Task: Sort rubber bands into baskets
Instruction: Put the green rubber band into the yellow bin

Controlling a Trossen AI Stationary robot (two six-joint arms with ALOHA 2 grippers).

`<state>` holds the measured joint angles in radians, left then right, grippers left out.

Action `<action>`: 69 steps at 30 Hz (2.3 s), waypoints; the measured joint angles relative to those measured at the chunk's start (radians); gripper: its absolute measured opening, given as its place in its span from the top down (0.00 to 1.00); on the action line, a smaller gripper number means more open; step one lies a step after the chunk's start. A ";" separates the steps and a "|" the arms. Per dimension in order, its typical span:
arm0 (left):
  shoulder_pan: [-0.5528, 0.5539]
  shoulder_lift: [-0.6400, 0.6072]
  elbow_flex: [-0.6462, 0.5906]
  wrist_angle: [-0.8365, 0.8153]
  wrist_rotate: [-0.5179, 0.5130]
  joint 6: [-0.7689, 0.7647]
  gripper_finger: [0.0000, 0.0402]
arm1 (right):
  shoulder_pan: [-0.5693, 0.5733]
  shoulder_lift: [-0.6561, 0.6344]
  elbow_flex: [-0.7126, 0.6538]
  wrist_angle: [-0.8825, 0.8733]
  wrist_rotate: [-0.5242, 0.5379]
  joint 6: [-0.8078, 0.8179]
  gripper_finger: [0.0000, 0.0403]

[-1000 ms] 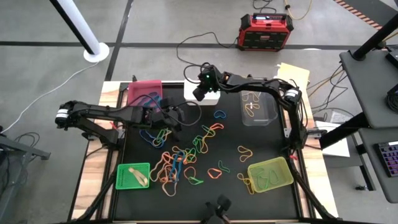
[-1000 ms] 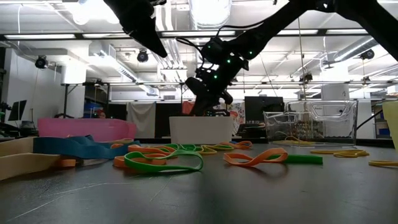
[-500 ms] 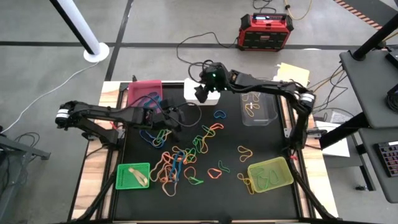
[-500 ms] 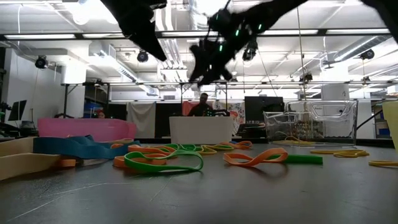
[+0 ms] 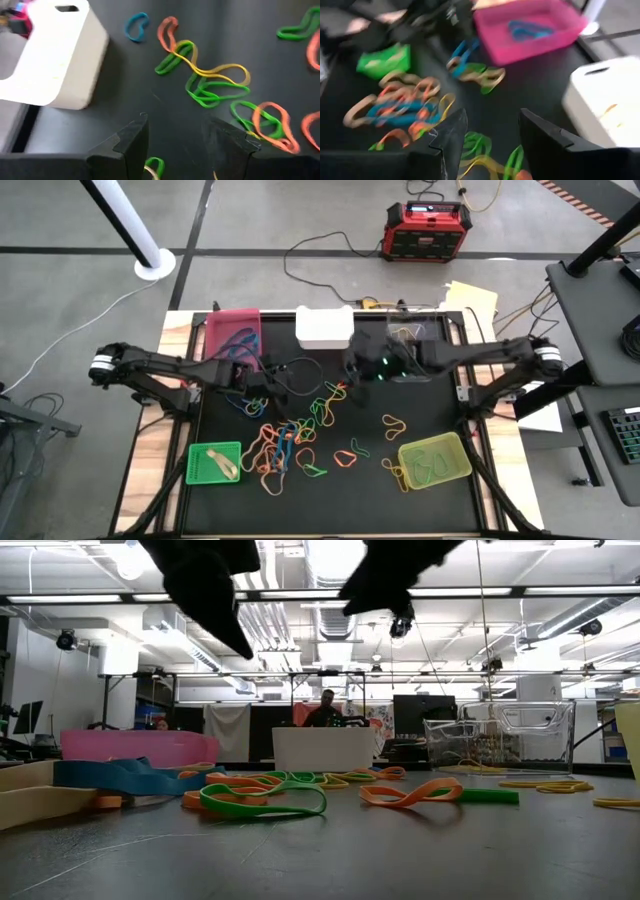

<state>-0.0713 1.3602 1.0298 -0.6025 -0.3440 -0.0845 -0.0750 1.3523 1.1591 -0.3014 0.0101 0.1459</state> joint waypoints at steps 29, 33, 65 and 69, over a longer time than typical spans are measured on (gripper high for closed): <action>0.095 0.369 -0.203 0.651 0.170 0.073 0.59 | 0.252 -0.050 -0.230 0.140 0.076 0.157 0.66; 0.122 0.437 -0.176 0.650 0.171 0.072 0.59 | 0.252 -0.050 -0.231 0.143 0.078 0.157 0.66; 0.121 0.220 -0.173 0.599 0.230 0.165 1.00 | 0.252 -0.039 -0.231 0.165 0.127 0.141 0.67; 0.121 0.159 -0.173 0.599 0.231 0.160 1.00 | 0.252 -0.006 -0.231 0.200 0.181 0.134 0.65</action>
<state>0.0496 1.5189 0.8566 -0.0032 -0.1135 0.0757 0.1768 1.3462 0.9283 -0.1015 0.1907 0.2802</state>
